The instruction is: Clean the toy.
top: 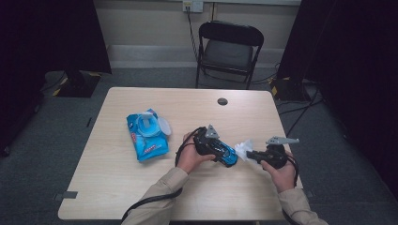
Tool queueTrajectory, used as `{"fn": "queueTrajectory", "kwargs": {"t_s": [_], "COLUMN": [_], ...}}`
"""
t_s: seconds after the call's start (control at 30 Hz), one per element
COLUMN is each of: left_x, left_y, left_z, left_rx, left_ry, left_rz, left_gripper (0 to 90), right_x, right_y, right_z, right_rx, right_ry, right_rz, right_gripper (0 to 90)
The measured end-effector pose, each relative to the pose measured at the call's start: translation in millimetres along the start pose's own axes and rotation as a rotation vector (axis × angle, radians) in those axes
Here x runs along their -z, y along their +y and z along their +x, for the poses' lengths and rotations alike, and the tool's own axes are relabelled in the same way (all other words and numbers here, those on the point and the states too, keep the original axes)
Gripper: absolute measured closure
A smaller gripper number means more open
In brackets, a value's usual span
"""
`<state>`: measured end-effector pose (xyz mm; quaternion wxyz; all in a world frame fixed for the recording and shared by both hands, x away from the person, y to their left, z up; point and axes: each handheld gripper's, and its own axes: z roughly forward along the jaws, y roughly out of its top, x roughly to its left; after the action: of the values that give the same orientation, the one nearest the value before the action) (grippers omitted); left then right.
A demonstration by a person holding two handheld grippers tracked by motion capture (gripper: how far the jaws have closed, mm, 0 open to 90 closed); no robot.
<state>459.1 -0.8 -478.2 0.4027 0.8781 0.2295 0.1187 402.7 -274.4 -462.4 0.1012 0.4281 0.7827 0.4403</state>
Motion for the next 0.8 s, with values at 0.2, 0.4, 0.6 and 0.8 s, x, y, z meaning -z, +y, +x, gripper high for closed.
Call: {"fn": "queueTrajectory", "kwargs": {"t_s": [0.2,0.4,0.6,0.8], "left_x": [-4.9,-10.6,-12.8,-16.2], "left_y": [0.5,0.7,-2.9,-4.9], "left_z": [-1.8,-1.1,0.4,-1.5], "left_rx": [-0.018,-0.005,0.038,0.041], "left_ry": [0.002,-0.006,-0.023,-0.053], "left_rz": [0.015,0.015,-0.033,-0.063], "left_gripper": [11.6,9.1,6.5,6.7], "right_x": [-23.0,-54.5,-92.4,-118.6], "right_y": [18.8,36.6,49.0,56.8], "right_z": [-12.4,-13.6,-9.5,-7.7], "right_rx": [-0.025,-0.011,0.000,0.011], "right_ry": [-0.036,-0.033,-0.005,0.017], "right_rz": [0.009,0.038,0.070,0.106], "right_gripper": [86.7,86.6,86.3,86.2]}}
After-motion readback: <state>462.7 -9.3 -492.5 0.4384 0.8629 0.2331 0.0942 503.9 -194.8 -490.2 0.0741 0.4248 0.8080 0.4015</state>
